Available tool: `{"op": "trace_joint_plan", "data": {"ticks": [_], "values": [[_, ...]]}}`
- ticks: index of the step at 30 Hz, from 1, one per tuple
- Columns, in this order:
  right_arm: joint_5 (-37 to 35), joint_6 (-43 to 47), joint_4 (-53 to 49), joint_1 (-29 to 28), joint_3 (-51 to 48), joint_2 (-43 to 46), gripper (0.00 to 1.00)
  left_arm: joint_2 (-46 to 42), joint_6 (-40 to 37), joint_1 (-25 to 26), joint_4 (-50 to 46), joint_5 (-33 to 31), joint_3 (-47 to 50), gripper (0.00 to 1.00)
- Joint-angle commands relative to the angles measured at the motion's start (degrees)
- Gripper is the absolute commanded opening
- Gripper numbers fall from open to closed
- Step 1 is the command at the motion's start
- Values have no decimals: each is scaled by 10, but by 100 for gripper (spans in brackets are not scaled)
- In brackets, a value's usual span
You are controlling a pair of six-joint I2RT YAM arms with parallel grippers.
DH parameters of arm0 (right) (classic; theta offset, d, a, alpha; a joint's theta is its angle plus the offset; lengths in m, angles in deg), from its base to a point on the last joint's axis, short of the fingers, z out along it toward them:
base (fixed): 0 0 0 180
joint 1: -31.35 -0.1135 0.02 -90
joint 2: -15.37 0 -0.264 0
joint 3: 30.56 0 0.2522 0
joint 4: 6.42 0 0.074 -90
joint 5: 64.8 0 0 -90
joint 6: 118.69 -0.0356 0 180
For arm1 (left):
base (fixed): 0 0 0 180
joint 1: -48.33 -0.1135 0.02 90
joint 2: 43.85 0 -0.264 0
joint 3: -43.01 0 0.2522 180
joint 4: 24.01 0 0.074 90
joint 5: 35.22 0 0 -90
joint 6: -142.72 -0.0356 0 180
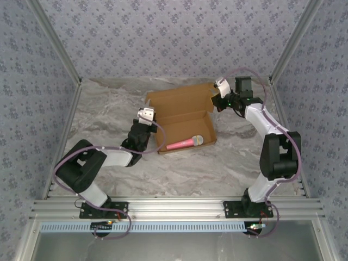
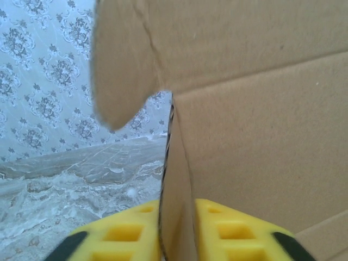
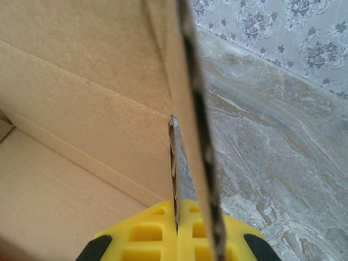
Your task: Fold the paper box
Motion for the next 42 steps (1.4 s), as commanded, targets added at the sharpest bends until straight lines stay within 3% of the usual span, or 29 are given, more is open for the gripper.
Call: {"op": "trace_joint_plan", "data": {"ticks": [1,7,11,15,21,28,34,42], "values": [[-16,-5,13,-3,-4,22,0,-50,28,-6,-87,24,-20,30],[-17,-3,19,-3,-9,26,0,-131,83,-35,-305,98,-69,52],[-18,-2,21,-4,-10,25,0,-161,96,-73,-436,192,-117,63],[-16,-3,22,-4,-6,24,0,-157,85,-109,-539,276,-171,67],[-18,-2,22,-4,-8,23,0,-124,59,-144,-616,348,-233,67],[-19,-2,20,-4,-5,23,0,-84,38,-159,-649,387,-277,46],[-20,-2,15,-4,-3,23,0,-65,38,-166,-645,389,-294,18],[-23,-11,15,-8,-2,24,0,-45,40,-167,-639,397,-304,11]]}}
